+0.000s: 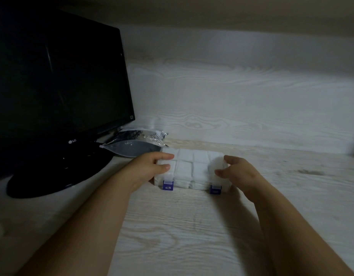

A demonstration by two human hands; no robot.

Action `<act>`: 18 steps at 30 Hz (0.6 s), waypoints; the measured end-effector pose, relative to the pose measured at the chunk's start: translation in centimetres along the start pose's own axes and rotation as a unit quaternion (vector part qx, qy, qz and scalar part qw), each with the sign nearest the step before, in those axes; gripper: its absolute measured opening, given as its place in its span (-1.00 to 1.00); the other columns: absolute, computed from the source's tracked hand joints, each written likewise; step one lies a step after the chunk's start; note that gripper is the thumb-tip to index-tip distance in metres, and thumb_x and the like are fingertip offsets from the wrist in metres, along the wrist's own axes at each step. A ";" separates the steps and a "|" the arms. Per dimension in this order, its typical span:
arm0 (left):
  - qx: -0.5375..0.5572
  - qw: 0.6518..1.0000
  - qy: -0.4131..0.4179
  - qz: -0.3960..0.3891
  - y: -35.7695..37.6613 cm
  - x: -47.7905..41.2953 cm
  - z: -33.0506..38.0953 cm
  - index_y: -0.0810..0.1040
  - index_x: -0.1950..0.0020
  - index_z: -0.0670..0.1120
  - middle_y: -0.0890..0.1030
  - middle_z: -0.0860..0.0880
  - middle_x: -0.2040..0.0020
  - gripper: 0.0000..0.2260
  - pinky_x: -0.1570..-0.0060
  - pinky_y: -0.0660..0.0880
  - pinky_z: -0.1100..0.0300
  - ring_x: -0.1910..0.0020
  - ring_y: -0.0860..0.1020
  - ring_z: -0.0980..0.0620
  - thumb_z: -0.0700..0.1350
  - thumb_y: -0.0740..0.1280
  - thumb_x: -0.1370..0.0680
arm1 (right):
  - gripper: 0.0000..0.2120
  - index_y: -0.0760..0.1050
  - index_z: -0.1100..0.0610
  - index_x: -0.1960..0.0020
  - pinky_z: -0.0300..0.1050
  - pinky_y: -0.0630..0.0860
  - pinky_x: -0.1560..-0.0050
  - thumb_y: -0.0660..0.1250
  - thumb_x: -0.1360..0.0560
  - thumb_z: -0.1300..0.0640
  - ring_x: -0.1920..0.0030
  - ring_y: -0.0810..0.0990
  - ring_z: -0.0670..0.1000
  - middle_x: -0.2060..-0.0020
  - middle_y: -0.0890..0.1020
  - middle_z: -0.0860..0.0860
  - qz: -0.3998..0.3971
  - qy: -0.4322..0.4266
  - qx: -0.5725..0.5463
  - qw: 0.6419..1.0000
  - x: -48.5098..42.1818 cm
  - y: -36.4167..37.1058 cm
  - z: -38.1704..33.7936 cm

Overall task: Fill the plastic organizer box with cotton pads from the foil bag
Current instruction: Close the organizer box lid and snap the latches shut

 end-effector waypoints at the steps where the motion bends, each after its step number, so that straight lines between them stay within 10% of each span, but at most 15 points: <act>1: -0.009 1.000 0.000 0.006 0.0 0.0 0.0 0.60 -0.07 0.08 0.61 -0.02 -0.05 -0.76 0.40 0.48 0.28 0.26 0.58 0.15 -0.26 0.34 -0.56 | -0.31 0.25 0.17 -0.52 -0.10 0.41 -0.11 0.45 -0.46 0.25 -0.31 0.44 0.16 -0.41 0.41 0.12 -0.001 0.001 -0.002 1.000 0.1 0.0 0.0; 13: -0.132 0.982 0.084 0.109 -1.2 -0.3 0.9 0.66 0.14 0.02 0.62 0.03 0.15 -0.98 0.26 0.53 0.16 0.17 0.56 0.07 -0.09 0.46 -0.49 | -0.59 0.61 -0.02 -0.15 -0.02 0.57 -0.06 0.52 -0.35 -0.13 0.06 0.61 -0.01 -0.12 0.61 0.02 0.028 -0.047 0.122 0.991 1.2 -0.6 -1.5; 18: -0.284 0.952 0.086 0.071 0.6 0.1 0.7 0.48 -0.11 0.16 0.40 0.11 -0.23 -0.45 -0.19 0.41 0.21 -0.18 0.43 0.14 0.21 0.57 -0.19 | -0.23 0.33 -0.10 -0.36 0.00 0.46 -0.22 0.58 -0.24 -0.18 -0.28 0.42 0.12 -0.34 0.25 0.02 -0.030 -0.075 0.283 0.956 1.3 1.5 -1.6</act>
Point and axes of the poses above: each hand's wrist, its own x-axis away from the middle knuckle, its own y-axis out of the palm, z = x × y, the point moved 8 cm from there along -x, towards the middle knuckle
